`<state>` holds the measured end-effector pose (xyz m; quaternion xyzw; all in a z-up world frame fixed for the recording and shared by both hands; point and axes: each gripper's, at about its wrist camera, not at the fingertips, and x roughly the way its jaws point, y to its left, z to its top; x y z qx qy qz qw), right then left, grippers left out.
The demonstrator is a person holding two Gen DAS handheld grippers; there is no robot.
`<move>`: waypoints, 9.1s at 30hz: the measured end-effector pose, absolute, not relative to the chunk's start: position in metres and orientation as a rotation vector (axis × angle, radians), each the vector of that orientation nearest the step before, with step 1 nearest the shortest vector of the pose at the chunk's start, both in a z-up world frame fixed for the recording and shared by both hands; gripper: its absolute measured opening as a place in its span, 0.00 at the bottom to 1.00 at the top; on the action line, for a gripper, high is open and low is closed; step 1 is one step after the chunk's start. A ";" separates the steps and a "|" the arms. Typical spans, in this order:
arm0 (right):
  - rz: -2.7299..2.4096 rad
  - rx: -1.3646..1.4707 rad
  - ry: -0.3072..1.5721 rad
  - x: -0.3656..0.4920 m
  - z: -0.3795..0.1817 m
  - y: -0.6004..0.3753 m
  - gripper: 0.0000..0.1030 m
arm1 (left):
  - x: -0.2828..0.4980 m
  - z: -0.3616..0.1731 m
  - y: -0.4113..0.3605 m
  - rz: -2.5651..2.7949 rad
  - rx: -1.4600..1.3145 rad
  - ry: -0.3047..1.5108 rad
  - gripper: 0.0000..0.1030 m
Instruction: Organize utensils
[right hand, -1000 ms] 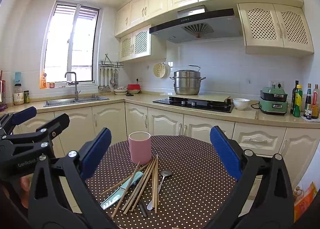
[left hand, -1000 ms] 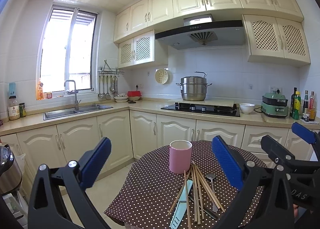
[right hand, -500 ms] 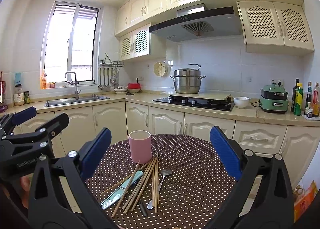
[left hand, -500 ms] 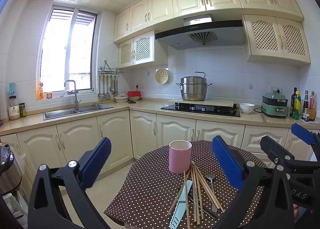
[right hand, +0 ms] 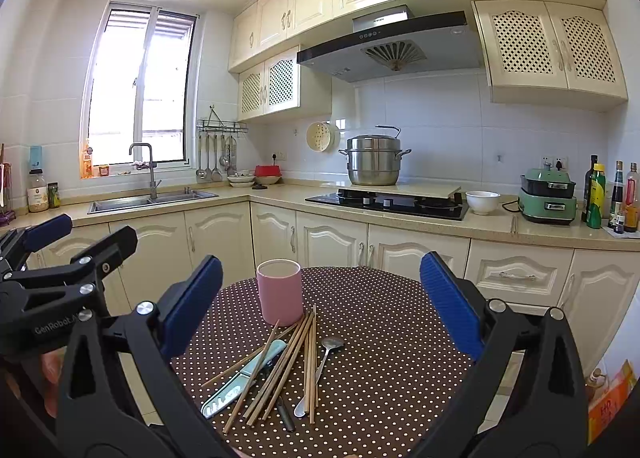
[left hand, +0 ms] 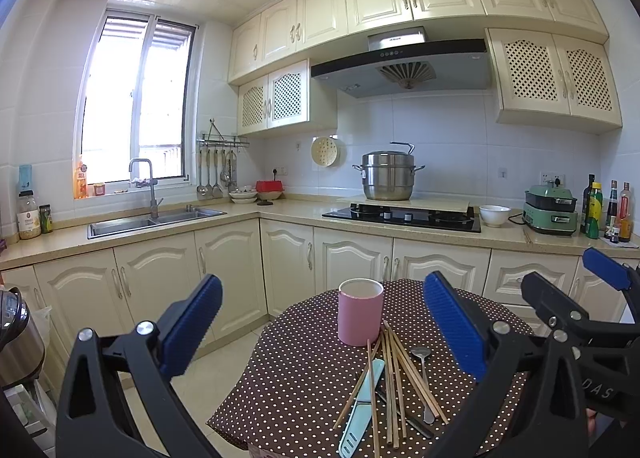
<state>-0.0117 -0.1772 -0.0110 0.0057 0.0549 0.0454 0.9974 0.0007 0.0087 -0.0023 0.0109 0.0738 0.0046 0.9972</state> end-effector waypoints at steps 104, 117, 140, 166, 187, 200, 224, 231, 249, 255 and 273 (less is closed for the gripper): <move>0.085 0.057 0.656 0.159 -0.151 -0.216 0.94 | 0.214 -0.201 0.001 -0.344 0.070 1.037 0.16; 0.091 -0.024 0.755 0.187 -0.163 -0.208 0.94 | 0.166 -0.187 0.044 -0.369 -0.049 0.951 0.08; 0.230 -0.129 1.088 0.273 -0.186 -0.204 0.76 | 0.221 -0.191 0.064 -0.216 -0.033 1.084 0.34; 0.387 0.107 1.088 0.301 -0.174 -0.257 0.05 | 0.286 -0.163 0.052 -0.253 -0.039 0.993 0.05; 0.312 -0.040 1.037 0.296 -0.154 -0.251 0.59 | 0.259 -0.102 0.058 -0.278 -0.147 0.761 0.05; 0.345 -0.068 0.996 0.297 -0.170 -0.234 0.04 | 0.252 -0.094 0.064 -0.332 -0.192 0.700 0.05; 0.507 0.117 0.480 0.305 0.003 -0.227 0.02 | 0.283 -0.018 0.026 -0.391 -0.259 0.184 0.05; 0.498 0.056 0.448 0.325 0.016 -0.205 0.02 | 0.299 -0.007 0.019 -0.339 -0.271 0.032 0.05; 0.503 0.020 0.562 0.352 -0.042 -0.180 0.02 | 0.316 -0.045 0.013 -0.260 -0.215 -0.026 0.05; 0.494 0.016 0.578 0.353 -0.048 -0.173 0.02 | 0.313 -0.056 0.022 -0.264 -0.220 0.052 0.06; 0.438 -0.019 0.599 0.342 -0.058 -0.162 0.03 | 0.283 -0.065 0.049 -0.147 -0.116 0.274 0.64</move>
